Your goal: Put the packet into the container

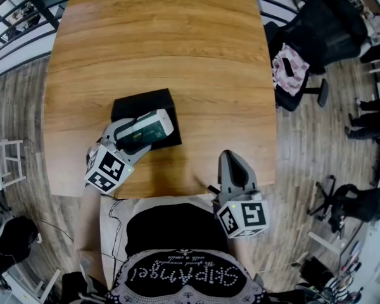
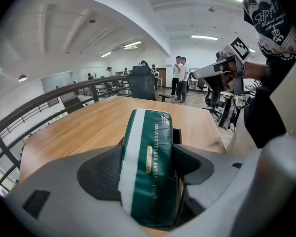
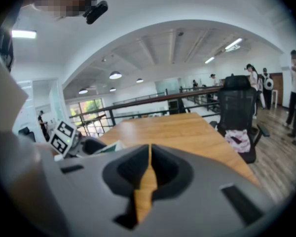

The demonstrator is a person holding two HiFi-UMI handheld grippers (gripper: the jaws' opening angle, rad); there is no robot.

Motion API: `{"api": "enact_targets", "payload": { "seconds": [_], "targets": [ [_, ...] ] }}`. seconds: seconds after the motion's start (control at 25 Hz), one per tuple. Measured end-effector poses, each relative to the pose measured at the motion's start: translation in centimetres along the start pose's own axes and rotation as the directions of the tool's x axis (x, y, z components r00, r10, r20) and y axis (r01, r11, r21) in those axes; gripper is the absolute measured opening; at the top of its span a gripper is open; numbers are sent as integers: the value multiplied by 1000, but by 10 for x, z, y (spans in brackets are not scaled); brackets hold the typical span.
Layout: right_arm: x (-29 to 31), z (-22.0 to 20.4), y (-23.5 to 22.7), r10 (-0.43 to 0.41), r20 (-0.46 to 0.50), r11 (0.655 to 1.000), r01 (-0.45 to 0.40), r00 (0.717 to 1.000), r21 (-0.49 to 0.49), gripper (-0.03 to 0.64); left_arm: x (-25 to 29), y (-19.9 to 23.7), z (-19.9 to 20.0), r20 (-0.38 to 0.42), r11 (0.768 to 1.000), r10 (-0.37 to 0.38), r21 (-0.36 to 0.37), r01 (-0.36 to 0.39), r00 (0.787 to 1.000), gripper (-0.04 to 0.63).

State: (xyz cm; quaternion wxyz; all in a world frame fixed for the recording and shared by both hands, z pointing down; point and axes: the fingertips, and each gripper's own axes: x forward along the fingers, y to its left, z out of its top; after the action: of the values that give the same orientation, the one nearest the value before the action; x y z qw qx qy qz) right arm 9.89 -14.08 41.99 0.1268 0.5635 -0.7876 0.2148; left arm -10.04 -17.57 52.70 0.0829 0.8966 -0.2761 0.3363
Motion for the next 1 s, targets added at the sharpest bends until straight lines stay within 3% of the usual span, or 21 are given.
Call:
{"api": "enact_targets", "payload": {
  "seconds": [0.48, 1.0],
  "targets": [
    [1, 0, 3, 7, -5, 1000, -7, 1000, -5, 38, 21, -4, -15, -84, 998, -56, 11, 57, 995, 345],
    [1, -3, 7, 9, -6, 1000, -9, 1000, -7, 37, 38, -3, -25, -179, 998, -58, 18, 62, 982, 344]
  ]
}}
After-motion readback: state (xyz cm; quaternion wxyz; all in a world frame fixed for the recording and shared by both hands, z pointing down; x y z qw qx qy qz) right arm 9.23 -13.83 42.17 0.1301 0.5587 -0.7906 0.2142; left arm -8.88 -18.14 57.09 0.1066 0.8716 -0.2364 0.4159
